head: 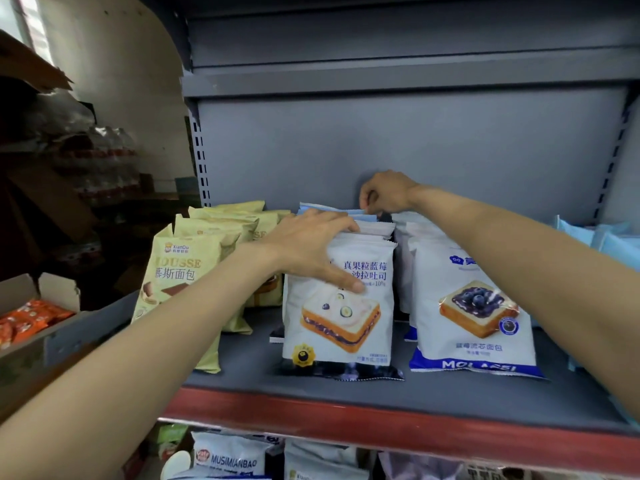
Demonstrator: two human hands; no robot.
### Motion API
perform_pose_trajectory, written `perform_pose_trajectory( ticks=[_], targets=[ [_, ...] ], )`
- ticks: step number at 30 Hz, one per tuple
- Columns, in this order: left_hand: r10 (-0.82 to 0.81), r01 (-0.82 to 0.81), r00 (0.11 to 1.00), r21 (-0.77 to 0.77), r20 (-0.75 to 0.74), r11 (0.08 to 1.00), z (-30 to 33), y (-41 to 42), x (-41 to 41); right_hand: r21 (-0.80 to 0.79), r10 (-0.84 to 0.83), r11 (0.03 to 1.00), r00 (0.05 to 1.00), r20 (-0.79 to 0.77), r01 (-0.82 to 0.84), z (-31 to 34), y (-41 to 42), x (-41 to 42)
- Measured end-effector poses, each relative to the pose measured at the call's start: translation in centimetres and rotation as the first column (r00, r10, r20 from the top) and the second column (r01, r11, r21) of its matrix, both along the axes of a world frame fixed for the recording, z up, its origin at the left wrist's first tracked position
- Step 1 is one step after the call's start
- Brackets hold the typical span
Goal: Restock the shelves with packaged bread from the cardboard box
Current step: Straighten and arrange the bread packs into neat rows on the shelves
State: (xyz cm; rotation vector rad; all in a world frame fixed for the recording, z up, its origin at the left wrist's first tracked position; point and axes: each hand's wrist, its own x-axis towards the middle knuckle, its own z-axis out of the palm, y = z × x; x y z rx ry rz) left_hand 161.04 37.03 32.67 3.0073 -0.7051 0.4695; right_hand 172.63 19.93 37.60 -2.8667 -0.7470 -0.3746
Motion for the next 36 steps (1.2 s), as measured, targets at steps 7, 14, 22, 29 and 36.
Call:
perform_pose_trajectory(
  ticks=[7,14,22,29,36],
  targets=[
    [0.021,-0.004,0.98,-0.087,0.197,0.996,-1.6,1.1,-0.9,-0.007,-0.031,0.999,0.983,0.183,0.032,2.5,-0.5,-3.7],
    [0.059,0.132,0.964,-0.659,0.26,0.741,-4.4,1.0,-3.9,0.692,-0.003,0.711,0.984,0.18,-0.125,-1.1,-0.6,-13.4],
    [-0.182,-0.01,0.975,-0.84,-0.129,0.542,-9.7,2.3,-5.2,0.677,0.023,0.733,0.996,0.082,-0.073,-12.1,-0.8,-19.9],
    [-0.335,0.187,0.941,-0.766,-0.039,0.615,-9.4,2.0,-5.9,0.535,0.15,0.842,0.981,-0.119,-0.064,-15.0,0.3,-18.9],
    [-0.353,0.191,0.934,-0.759,-0.054,0.622,-9.2,1.7,-5.0,0.703,0.2,0.71,0.968,-0.149,-0.038,-13.9,1.4,-16.8]
  ],
)
